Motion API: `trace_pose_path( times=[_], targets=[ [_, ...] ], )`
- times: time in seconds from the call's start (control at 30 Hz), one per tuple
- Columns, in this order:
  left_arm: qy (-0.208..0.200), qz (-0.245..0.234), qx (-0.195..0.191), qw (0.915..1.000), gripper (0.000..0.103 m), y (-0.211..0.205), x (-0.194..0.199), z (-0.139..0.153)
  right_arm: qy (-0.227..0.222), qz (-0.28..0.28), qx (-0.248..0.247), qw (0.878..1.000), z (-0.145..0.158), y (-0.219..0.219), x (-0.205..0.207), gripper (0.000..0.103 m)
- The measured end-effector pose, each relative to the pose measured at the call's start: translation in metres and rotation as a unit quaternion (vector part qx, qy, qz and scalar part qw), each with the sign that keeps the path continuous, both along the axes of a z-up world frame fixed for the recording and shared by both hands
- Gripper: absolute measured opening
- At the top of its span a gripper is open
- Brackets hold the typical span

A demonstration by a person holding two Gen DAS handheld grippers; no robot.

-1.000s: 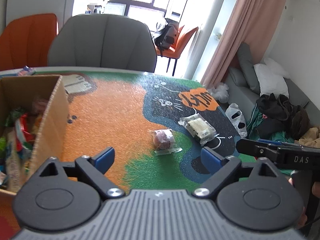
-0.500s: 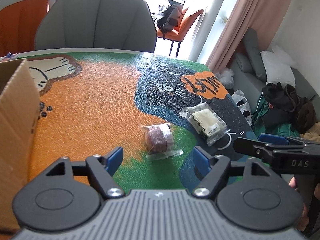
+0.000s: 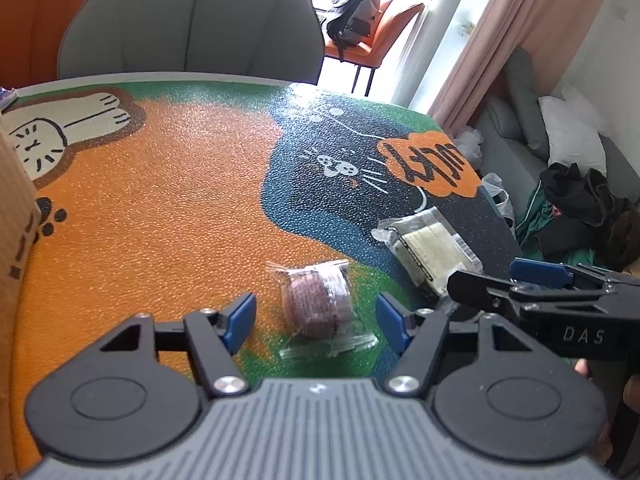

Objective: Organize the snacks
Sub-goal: 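Grasp the pink snack packet with the left gripper while the right grasps the white rice-cake packet, then lift and carry the pink packet and rice-cake packet in both grippers to the box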

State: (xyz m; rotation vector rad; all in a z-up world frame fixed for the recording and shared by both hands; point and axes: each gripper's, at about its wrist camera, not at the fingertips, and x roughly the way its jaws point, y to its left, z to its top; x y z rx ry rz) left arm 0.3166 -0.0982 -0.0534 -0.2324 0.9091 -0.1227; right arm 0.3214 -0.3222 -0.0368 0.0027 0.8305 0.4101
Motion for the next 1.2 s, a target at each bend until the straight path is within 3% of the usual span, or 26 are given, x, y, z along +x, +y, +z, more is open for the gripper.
trace_pose_path(
  times=[0.17, 0.33, 0.43, 0.53, 0.57, 0.7, 0.73, 1.2],
  targets=[
    [-0.006, 0.006, 0.027, 0.9996, 0.059, -0.008, 0.008, 0.0, 0.0, 0.02, -0.014, 1.0, -0.003, 0.008, 0.01, 0.093],
    [-0.011, 0.004, 0.057, 0.9983, 0.034, -0.013, 0.007, 0.0, -0.001, 0.031, -0.031, 0.999, -0.009, 0.014, 0.019, 0.09],
    [-0.012, 0.004, 0.045, 0.9989, 0.032, -0.008, 0.004, 0.001, 0.003, 0.043, -0.034, 0.998, -0.013, 0.018, 0.019, 0.087],
    [-0.009, 0.005, 0.041, 0.9991, 0.031, -0.003, 0.001, 0.002, -0.005, 0.048, -0.059, 0.997, -0.016, 0.023, 0.016, 0.072],
    [-0.009, 0.005, 0.042, 0.9991, 0.031, -0.002, -0.001, 0.003, -0.009, 0.046, -0.071, 0.996, -0.015, 0.024, 0.014, 0.062],
    [-0.014, 0.006, 0.042, 0.999, 0.031, 0.004, -0.005, 0.009, 0.0, 0.049, -0.05, 0.998, -0.009, 0.02, 0.012, 0.06],
    [-0.016, 0.007, 0.042, 0.999, 0.031, 0.005, -0.005, 0.011, -0.002, 0.049, -0.048, 0.998, -0.008, 0.02, 0.01, 0.05],
    [-0.06, 0.017, 0.033, 0.9975, 0.031, 0.034, -0.034, 0.047, -0.027, 0.043, -0.018, 0.999, 0.019, 0.04, -0.008, 0.043]
  ],
)
